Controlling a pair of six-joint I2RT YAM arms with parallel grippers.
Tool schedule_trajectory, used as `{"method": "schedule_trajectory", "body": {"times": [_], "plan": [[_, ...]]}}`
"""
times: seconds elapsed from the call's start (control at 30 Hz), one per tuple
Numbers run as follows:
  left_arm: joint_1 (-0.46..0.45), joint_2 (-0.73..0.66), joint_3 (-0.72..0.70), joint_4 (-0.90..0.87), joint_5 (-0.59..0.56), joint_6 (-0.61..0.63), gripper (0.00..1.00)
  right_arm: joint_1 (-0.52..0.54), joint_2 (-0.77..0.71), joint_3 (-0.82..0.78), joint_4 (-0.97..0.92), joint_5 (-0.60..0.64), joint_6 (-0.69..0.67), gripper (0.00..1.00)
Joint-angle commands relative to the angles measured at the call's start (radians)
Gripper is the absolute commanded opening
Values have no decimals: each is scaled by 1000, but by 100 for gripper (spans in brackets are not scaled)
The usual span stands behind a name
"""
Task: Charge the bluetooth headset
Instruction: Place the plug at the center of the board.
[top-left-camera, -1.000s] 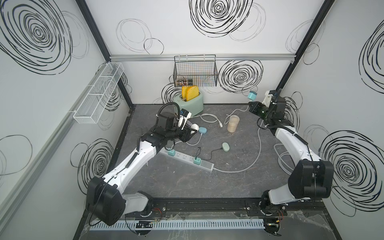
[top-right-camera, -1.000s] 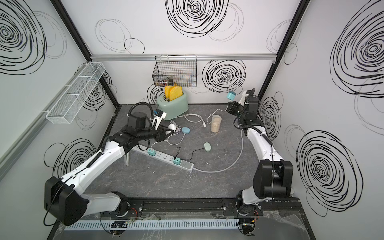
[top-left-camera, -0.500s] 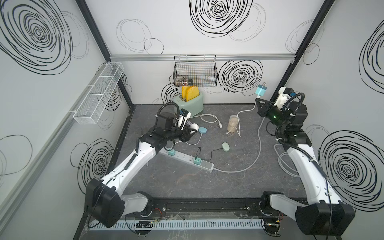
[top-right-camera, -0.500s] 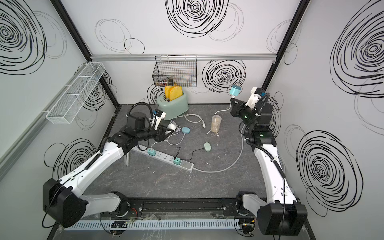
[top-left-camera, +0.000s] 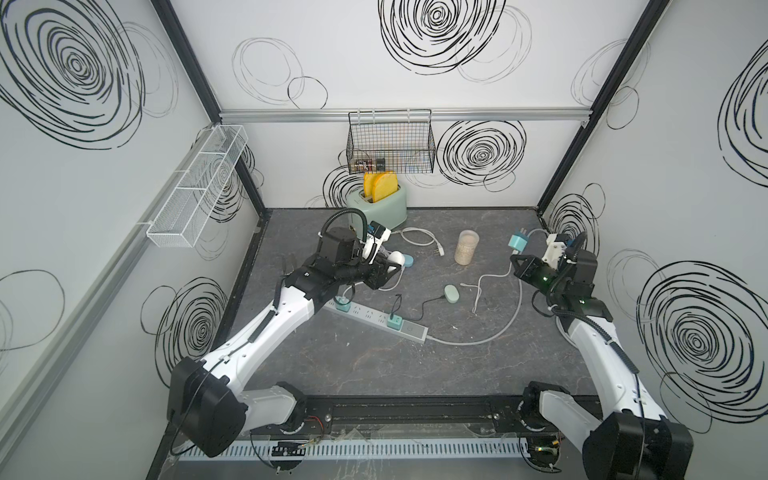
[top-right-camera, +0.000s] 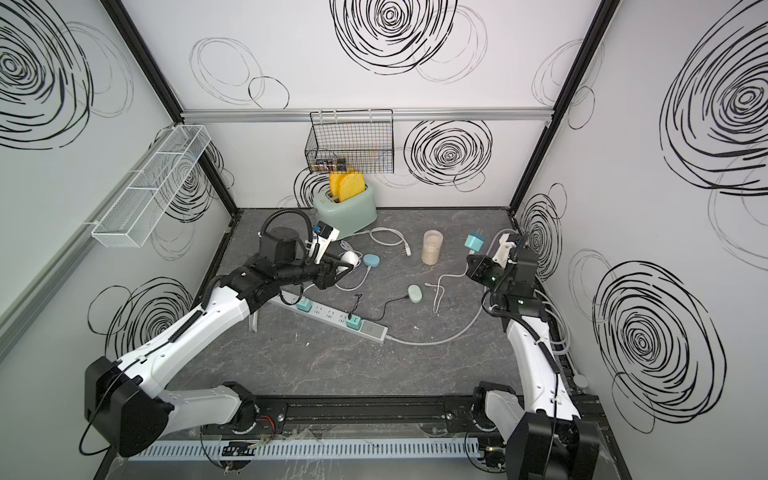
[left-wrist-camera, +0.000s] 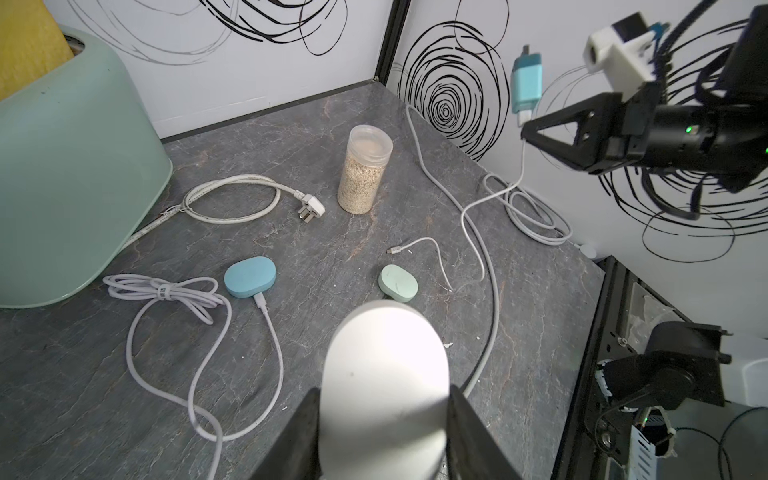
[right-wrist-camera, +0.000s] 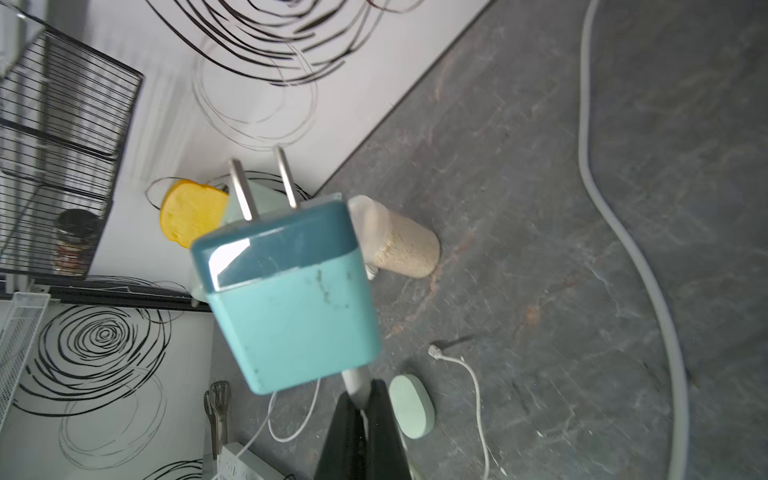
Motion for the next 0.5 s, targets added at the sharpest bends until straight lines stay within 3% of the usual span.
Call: {"method": "schedule_trajectory", "body": {"times": [0.0, 0.2, 0.47], "plan": [[-12, -28, -10, 28, -8, 16, 31, -32, 22, -34, -21, 1, -11, 0], [-21, -27, -9, 28, -8, 15, 31, -43, 151, -43, -59, 88, -52, 0], [-31, -21, -11, 26, -8, 15, 31, -44, 390, 1, -74, 89, -93, 0]]}}
